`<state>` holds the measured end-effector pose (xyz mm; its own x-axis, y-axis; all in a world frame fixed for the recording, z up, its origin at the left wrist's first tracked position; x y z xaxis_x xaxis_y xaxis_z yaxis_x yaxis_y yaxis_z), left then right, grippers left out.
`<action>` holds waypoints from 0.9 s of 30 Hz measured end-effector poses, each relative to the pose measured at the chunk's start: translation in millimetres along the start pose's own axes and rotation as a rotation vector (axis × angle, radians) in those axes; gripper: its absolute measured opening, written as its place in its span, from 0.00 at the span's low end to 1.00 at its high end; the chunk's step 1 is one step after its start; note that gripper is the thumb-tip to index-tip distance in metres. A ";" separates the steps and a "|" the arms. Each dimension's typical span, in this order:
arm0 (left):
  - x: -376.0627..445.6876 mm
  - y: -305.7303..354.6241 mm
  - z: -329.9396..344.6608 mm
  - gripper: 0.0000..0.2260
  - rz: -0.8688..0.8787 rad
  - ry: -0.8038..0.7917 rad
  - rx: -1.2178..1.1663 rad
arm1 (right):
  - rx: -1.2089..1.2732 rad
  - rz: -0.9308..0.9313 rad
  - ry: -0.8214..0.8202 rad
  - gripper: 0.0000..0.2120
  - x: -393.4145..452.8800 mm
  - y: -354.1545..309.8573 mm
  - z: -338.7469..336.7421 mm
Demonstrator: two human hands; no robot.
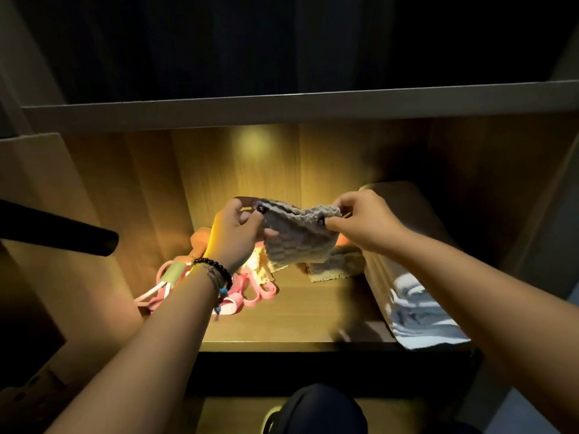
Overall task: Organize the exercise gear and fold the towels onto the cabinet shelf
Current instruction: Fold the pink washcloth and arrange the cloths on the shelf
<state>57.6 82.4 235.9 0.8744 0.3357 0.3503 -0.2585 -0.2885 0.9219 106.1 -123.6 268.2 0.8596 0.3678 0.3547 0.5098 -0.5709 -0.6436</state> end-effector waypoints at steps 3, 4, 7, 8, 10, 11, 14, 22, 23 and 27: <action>-5.7 -13.7 1.6 0.07 -0.061 -0.020 -0.069 | 0.062 0.044 -0.103 0.08 -6.0 7.2 8.2; -6.6 -18.4 2.8 0.07 -0.087 -0.025 -0.079 | 0.094 0.065 -0.146 0.10 -7.1 10.1 12.5; -7.1 -29.3 9.8 0.04 -0.167 -0.046 -0.064 | 0.207 0.200 -0.254 0.11 -7.9 29.3 27.6; -6.2 -34.5 12.9 0.04 -0.200 -0.057 -0.059 | 0.238 0.247 -0.270 0.09 -7.6 36.0 32.4; -2.8 -43.5 17.9 0.06 -0.245 -0.078 -0.010 | 0.230 0.300 -0.256 0.08 -3.0 48.7 40.3; 0.1 -46.0 18.1 0.08 -0.247 -0.076 0.033 | 0.174 0.302 -0.235 0.08 1.7 54.3 41.7; 11.9 -38.4 5.3 0.10 -0.168 0.037 0.126 | 0.084 0.240 -0.100 0.06 14.9 52.3 27.5; -29.0 -28.5 -4.2 0.09 0.003 0.096 -0.058 | 0.259 0.024 -0.062 0.08 -19.6 35.0 17.5; -44.8 -43.6 -3.9 0.09 -0.015 0.095 -0.036 | 0.233 0.042 -0.096 0.09 -33.4 46.4 29.1; -107.5 -107.4 9.4 0.10 -0.104 0.049 0.056 | 0.243 0.156 -0.208 0.09 -96.5 101.2 88.9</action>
<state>-4.7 68.8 97.7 0.8739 0.4095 0.2618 -0.1426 -0.2990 0.9436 71.7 -151.7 108.6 0.8884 0.4459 0.1095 0.3282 -0.4498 -0.8307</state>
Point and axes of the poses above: each hand's wrist, its own x-axis towards the middle knuckle, its own z-axis out of the palm, y = z × x, the point moved 10 cm from there along x, towards the middle knuckle, and after that the axes turned 2 degrees about -y, right-handed, at the moved point
